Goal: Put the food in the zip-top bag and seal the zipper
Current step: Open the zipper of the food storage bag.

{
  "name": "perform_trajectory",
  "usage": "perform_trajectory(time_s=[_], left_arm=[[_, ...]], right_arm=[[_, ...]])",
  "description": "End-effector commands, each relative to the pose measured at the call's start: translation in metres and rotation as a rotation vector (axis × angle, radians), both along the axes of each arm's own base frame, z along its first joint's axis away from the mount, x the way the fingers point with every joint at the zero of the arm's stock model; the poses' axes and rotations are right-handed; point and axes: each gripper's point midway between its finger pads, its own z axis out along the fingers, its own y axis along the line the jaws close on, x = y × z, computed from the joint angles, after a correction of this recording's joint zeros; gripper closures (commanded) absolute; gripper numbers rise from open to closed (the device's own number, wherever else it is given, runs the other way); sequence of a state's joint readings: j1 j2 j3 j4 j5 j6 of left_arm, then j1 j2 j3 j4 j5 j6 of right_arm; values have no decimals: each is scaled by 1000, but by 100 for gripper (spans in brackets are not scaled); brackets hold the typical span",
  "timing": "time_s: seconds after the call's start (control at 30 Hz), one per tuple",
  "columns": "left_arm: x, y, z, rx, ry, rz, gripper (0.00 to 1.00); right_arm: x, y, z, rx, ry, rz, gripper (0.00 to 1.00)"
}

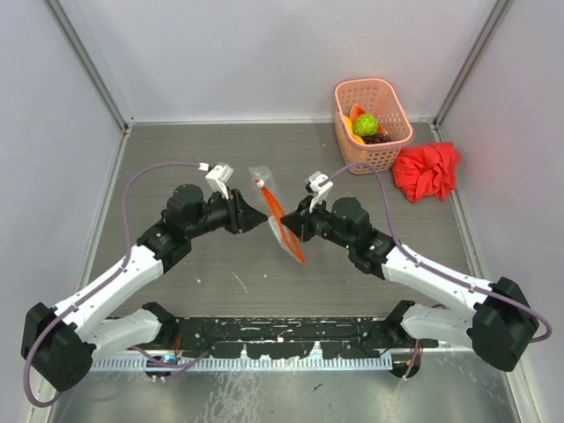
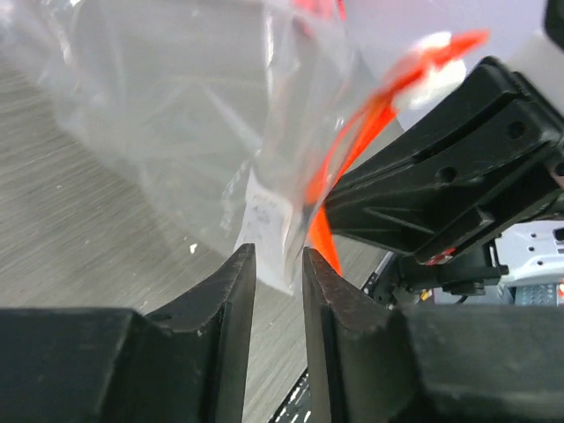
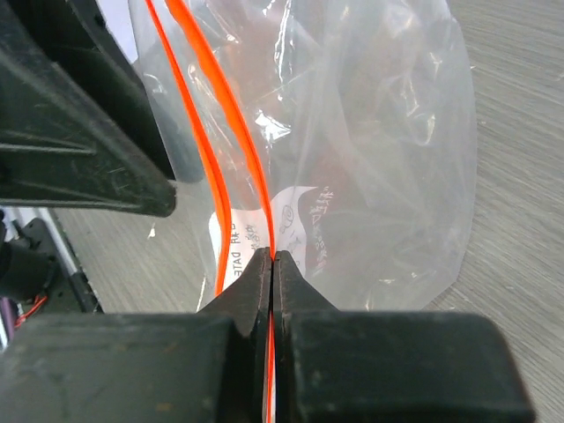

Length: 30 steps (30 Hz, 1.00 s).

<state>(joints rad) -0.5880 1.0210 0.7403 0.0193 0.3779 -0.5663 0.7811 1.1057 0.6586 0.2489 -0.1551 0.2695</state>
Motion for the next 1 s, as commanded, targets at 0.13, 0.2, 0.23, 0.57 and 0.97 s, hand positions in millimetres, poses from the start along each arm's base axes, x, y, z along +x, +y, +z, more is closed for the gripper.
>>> perform_trajectory(time_s=[0.13, 0.2, 0.23, 0.57, 0.97], left_arm=[[1, 18, 19, -49, 114, 159, 52], [-3, 15, 22, -80, 141, 152, 47], [-4, 14, 24, -95, 147, 149, 45], [2, 19, 37, -132, 118, 200, 30], [15, 16, 19, -111, 150, 241, 23]], right_arm=[[21, -3, 48, -24, -128, -172, 100], [24, -2, 47, -54, -131, -218, 100], [28, -5, 46, -74, -136, -267, 100], [29, 10, 39, -157, -158, -354, 100], [26, 24, 32, -176, -159, -355, 100]])
